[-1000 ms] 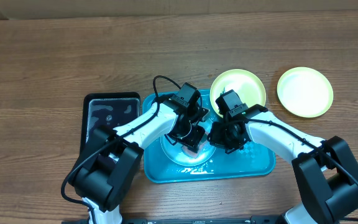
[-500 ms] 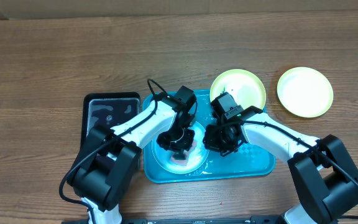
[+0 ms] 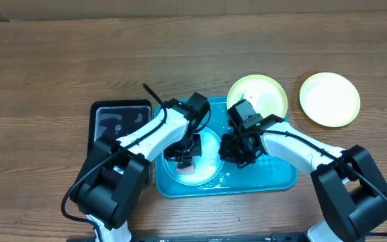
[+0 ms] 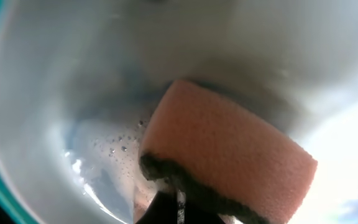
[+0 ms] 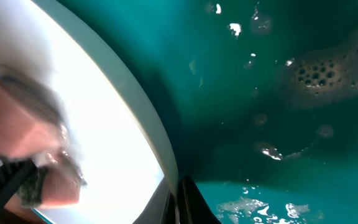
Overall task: Clean dirty plates on tray and stack at the side
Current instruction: 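Scrub the white plate with the sponge while the right gripper holds it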
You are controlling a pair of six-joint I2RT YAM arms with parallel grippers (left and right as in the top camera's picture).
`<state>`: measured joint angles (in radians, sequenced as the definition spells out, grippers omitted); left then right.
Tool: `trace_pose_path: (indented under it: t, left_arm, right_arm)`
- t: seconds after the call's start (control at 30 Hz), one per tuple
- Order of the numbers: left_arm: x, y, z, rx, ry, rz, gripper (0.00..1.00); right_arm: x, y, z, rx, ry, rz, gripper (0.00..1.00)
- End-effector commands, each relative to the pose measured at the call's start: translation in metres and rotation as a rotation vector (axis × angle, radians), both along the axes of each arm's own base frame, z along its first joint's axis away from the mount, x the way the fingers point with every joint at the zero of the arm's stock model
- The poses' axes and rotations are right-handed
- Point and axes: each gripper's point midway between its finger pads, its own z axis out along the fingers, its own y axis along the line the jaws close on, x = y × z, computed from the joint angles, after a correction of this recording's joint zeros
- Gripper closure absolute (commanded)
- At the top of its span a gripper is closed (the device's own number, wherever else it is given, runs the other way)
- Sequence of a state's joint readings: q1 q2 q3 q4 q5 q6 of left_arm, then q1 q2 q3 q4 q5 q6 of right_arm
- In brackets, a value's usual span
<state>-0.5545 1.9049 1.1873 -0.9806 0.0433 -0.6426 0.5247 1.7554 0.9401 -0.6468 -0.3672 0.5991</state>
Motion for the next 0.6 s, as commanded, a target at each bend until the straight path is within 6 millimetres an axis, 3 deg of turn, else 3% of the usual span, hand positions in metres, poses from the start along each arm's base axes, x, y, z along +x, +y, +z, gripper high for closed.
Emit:
trace_pose_path:
  t: [0.0, 0.3, 0.4, 0.57]
  left_arm:
    - [0.011, 0.077, -0.02, 0.355, -0.087, 0.172, 0.96]
    - [0.017, 0.067, -0.024, 0.289, -0.094, 0.22, 0.96]
    - [0.032, 0.054, -0.03, 0.138, -0.084, 0.301, 0.96]
    - [0.048, 0.056, -0.029, 0.023, -0.073, 0.359, 0.96]
  right_arm:
    - [0.011, -0.017, -0.005, -0.079, -0.029, -0.039, 0.96]
    - [0.011, -0.017, -0.005, -0.079, -0.03, -0.036, 0.96]
    - [0.011, -0.017, -0.005, -0.08, -0.03, -0.035, 0.96]
    - [0.011, -0.017, -0.005, -0.079, -0.031, -0.033, 0.96]
